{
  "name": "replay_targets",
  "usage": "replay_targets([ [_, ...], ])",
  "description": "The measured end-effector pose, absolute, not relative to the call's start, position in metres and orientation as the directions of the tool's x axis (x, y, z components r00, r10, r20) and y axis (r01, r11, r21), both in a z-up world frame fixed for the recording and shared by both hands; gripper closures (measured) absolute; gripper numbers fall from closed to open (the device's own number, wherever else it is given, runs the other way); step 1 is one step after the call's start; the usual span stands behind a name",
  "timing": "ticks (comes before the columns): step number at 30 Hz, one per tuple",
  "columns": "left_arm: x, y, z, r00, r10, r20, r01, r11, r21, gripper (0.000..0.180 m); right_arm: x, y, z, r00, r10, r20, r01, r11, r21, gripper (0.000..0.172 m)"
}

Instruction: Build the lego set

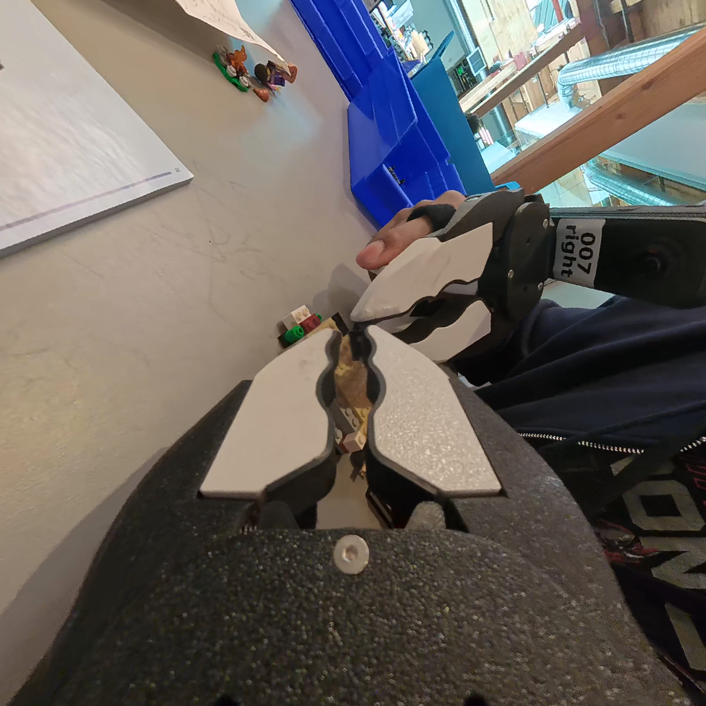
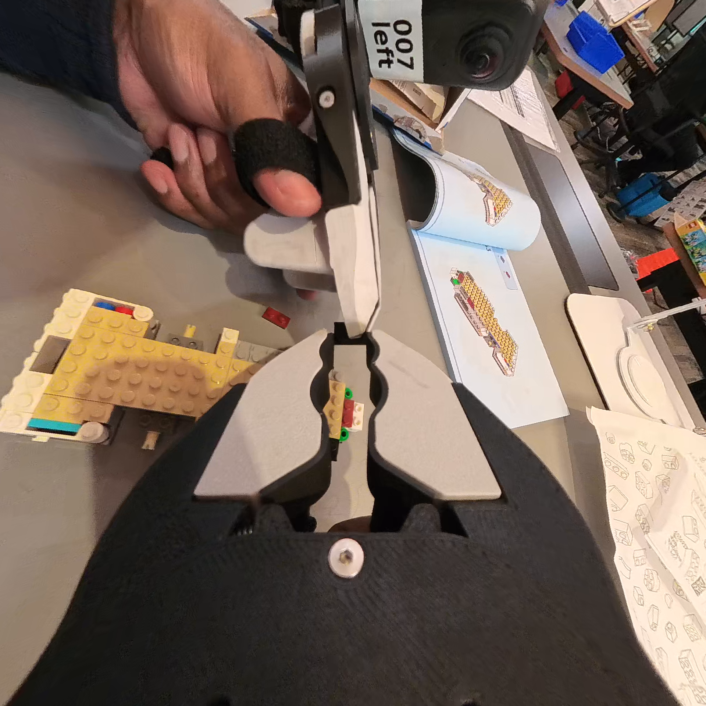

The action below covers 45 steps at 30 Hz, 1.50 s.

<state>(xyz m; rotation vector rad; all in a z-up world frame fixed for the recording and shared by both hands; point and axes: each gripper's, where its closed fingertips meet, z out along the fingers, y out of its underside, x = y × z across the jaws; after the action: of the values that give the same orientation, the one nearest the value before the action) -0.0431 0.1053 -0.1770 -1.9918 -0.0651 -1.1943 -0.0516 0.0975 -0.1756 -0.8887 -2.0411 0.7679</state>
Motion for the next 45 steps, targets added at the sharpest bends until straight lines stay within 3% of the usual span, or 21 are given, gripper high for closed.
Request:
replay_targets([
  [8, -0.045, 0.105, -0.179, 0.568, -0.316, 0.760, 0.421, -0.681, -0.599, 0.176, -0.044, 0.102, -0.180, -0.491, 0.785, 0.378, 0.360, 0.578, -0.733, 0.145],
  [20, -0.050, 0.107, -0.187, 0.578, -0.254, 0.776, 0.443, -0.701, -0.559, 0.176, -0.011, 0.112, -0.206, -0.498, 0.867, 0.003, 0.581, 0.336, -0.741, 0.113],
  [27, -0.049, 0.106, -0.194, 0.591, -0.227, 0.774, 0.431, -0.723, -0.540, 0.176, -0.006, 0.104, -0.208, -0.517, 0.856, 0.019, 0.593, 0.374, -0.713, 0.096],
  [45, -0.036, 0.108, -0.203, 0.606, -0.209, 0.767, 0.377, -0.774, -0.508, 0.176, 0.009, 0.097, -0.230, -0.545, 0.837, 0.058, 0.625, 0.451, -0.637, 0.087],
])
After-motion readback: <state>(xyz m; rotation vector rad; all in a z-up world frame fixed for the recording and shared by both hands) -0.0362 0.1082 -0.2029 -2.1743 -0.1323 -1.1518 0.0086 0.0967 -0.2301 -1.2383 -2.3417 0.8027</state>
